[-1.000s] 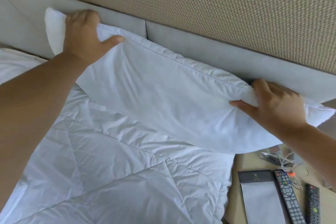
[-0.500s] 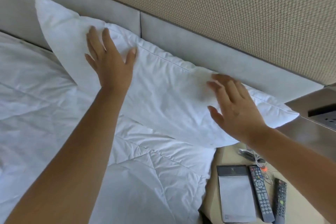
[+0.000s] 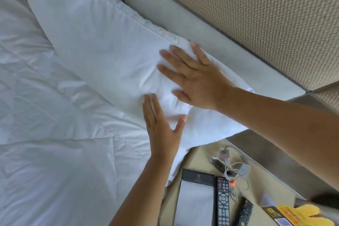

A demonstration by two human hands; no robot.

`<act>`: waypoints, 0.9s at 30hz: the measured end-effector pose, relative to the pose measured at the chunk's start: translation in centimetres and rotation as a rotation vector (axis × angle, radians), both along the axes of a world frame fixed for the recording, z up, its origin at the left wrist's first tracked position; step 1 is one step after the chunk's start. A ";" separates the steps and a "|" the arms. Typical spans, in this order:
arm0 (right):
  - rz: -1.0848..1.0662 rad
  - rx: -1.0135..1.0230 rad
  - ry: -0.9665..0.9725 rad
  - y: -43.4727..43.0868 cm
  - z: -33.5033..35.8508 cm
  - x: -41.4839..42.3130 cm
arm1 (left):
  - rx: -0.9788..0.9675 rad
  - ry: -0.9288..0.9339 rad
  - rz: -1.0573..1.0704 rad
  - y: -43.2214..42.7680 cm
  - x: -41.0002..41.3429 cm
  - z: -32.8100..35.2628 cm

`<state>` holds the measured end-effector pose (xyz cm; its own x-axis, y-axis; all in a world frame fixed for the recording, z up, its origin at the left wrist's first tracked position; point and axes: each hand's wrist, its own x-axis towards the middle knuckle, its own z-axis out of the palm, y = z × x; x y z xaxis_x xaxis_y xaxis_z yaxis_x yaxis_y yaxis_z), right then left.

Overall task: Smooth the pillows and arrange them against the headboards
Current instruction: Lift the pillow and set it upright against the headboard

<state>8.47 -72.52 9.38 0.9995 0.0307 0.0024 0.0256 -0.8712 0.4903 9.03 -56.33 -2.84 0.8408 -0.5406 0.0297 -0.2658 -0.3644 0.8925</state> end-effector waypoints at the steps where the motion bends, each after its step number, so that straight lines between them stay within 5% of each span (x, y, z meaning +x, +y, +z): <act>1: 0.006 -0.020 -0.016 -0.6 -0.2 -0.1 | -0.013 0.026 0.008 -0.2 -1.6 -0.8; 9: 0.095 0.017 -0.102 -1.4 -1.6 -0.1 | 0.034 0.229 0.055 -0.5 -9.0 -7.5; 19: 0.120 0.032 -0.127 -1.4 -2.7 -0.3 | 0.140 0.391 0.023 -0.6 -8.8 -11.1; 27: 0.129 0.005 -0.110 1.9 -1.8 1.2 | -0.118 0.266 0.095 0.7 -5.8 -7.7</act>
